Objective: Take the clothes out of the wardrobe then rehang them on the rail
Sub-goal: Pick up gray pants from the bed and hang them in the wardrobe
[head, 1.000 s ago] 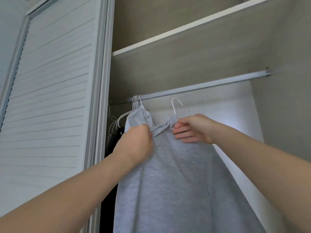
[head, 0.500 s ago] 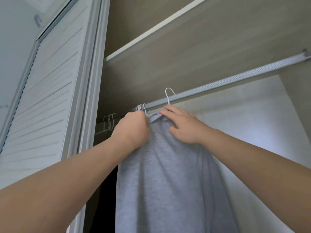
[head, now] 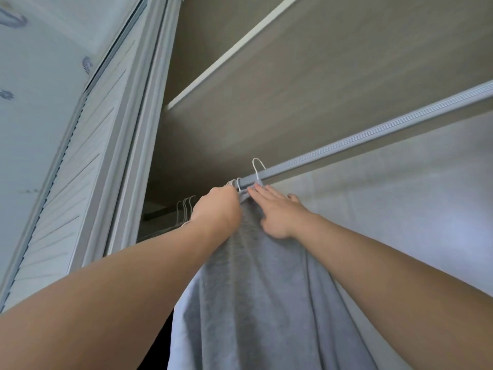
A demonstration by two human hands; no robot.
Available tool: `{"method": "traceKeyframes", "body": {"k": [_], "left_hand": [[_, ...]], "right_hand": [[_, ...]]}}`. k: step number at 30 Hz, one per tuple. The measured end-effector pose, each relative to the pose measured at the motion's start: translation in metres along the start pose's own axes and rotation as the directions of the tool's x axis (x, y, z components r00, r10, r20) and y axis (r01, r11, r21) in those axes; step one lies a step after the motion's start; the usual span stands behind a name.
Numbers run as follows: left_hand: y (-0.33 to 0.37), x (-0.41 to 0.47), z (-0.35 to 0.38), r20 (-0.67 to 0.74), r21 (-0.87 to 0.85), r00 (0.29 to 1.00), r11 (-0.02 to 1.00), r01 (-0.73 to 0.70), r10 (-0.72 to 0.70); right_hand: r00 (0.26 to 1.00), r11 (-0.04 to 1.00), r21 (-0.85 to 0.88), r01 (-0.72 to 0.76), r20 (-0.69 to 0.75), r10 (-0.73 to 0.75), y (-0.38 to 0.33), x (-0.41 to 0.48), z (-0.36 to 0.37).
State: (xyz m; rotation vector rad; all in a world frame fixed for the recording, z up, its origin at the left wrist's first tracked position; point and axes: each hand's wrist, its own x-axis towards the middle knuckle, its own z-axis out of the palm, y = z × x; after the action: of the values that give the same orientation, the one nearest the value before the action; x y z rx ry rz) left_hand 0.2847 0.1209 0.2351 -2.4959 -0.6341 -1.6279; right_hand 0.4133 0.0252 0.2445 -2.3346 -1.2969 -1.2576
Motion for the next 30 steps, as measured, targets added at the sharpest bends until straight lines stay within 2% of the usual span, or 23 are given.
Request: {"method": "traceKeyframes", "body": {"k": [7, 11, 16, 21, 26, 30], "left_hand": [[-0.001, -0.001, 0.018, 0.055, 0.104, 0.998, 0.995, 0.007, -0.013], [-0.006, 0.003, 0.028, 0.070, 0.219, 0.997, 0.976, 0.002, -0.018], [-0.019, 0.006, 0.040, 0.029, 0.433, 0.998, 0.900, -0.055, 0.047], [-0.035, 0.007, 0.043, 0.043, 0.542, 0.996, 0.835, -0.090, 0.079], [-0.046, -0.007, 0.035, 0.004, 0.548, 0.983, 0.821, -0.157, 0.185], [-0.059, -0.032, 0.015, -0.039, 0.551, 0.962, 0.809, -0.205, 0.270]], "right_hand": [[0.997, 0.993, 0.120, -0.022, 0.081, 0.012, -0.006, 0.013, 0.028], [0.994, 0.982, 0.184, -0.035, 0.104, 0.016, -0.009, 0.021, 0.041], [0.993, 0.967, 0.253, -0.041, 0.114, 0.012, -0.016, 0.036, 0.058], [0.992, 0.950, 0.309, -0.047, 0.126, 0.008, -0.023, 0.047, 0.070], [0.995, 0.964, 0.258, -0.072, 0.080, 0.053, -0.028, 0.039, 0.065], [0.994, 0.973, 0.210, -0.092, -0.036, 0.102, -0.043, 0.018, 0.057]]}}
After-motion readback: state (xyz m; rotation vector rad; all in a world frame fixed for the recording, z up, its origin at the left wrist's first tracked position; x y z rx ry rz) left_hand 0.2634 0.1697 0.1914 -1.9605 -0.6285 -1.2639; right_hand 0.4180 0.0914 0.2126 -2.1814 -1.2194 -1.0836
